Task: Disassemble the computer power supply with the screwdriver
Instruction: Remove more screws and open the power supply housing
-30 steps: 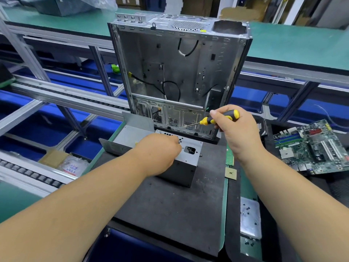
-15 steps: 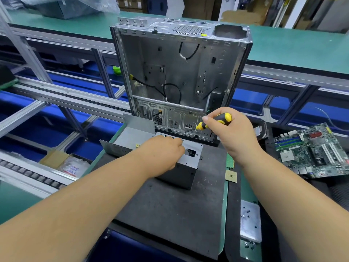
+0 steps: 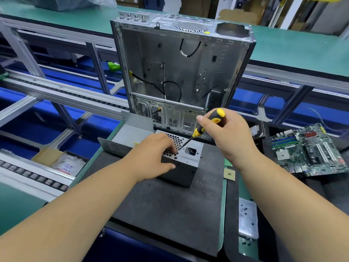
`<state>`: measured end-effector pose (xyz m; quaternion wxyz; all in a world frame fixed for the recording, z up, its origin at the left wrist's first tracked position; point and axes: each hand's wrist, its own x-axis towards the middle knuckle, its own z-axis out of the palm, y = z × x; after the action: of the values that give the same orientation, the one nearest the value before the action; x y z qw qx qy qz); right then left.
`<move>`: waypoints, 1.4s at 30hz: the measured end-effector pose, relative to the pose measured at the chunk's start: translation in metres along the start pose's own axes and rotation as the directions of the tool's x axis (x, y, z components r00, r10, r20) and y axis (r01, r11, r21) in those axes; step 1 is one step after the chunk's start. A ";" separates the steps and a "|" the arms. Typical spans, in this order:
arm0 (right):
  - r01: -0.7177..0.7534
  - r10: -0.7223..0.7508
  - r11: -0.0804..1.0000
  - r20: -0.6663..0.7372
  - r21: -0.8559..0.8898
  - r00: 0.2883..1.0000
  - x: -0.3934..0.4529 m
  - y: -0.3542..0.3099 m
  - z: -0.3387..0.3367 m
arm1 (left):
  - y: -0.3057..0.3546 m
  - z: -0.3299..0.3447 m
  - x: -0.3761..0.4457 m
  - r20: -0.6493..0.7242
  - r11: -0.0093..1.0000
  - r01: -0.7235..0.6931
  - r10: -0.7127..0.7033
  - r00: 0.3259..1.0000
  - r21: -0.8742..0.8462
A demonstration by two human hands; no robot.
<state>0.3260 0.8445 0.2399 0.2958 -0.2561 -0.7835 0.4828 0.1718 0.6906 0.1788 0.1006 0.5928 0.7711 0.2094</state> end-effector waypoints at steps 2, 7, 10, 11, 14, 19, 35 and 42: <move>0.008 -0.008 0.999 0.011 -0.035 1.000 -0.001 -0.002 0.004 | -0.003 0.006 -0.001 -0.051 0.997 0.014 -0.018 0.999 -0.076; -0.018 0.021 0.998 0.042 -0.061 0.999 -0.002 -0.003 0.014 | -0.005 0.013 0.004 -0.096 0.983 0.028 -0.046 0.994 -0.180; -0.018 0.023 0.996 0.055 -0.088 0.998 -0.001 -0.004 0.017 | -0.005 0.013 0.006 -0.095 0.977 0.040 -0.061 0.994 -0.207; -0.016 0.023 0.994 0.061 -0.105 0.998 -0.001 -0.005 0.018 | -0.005 0.013 0.006 -0.089 0.976 0.049 -0.069 0.994 -0.213; -0.014 0.025 0.989 0.076 -0.144 0.997 -0.001 -0.005 0.020 | -0.005 0.013 0.007 -0.077 0.972 0.067 -0.087 0.993 -0.226; 0.057 -0.002 0.928 0.148 -0.369 0.989 0.004 -0.016 0.018 | -0.005 0.013 0.006 -0.076 0.967 0.070 -0.092 0.993 -0.245; 0.288 -0.044 0.662 0.347 -0.693 0.937 0.017 -0.057 0.026 | -0.010 0.013 0.008 -0.053 0.966 0.067 -0.083 0.995 -0.251; 0.264 0.029 0.700 0.396 -0.663 0.918 0.016 -0.062 0.025 | -0.012 0.016 0.008 -0.071 0.966 0.065 -0.085 0.994 -0.251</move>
<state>0.2899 0.8151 0.2910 0.0499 -0.1999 -0.9643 0.1662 0.1653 0.6991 0.1594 0.1503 0.5369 0.7642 0.3242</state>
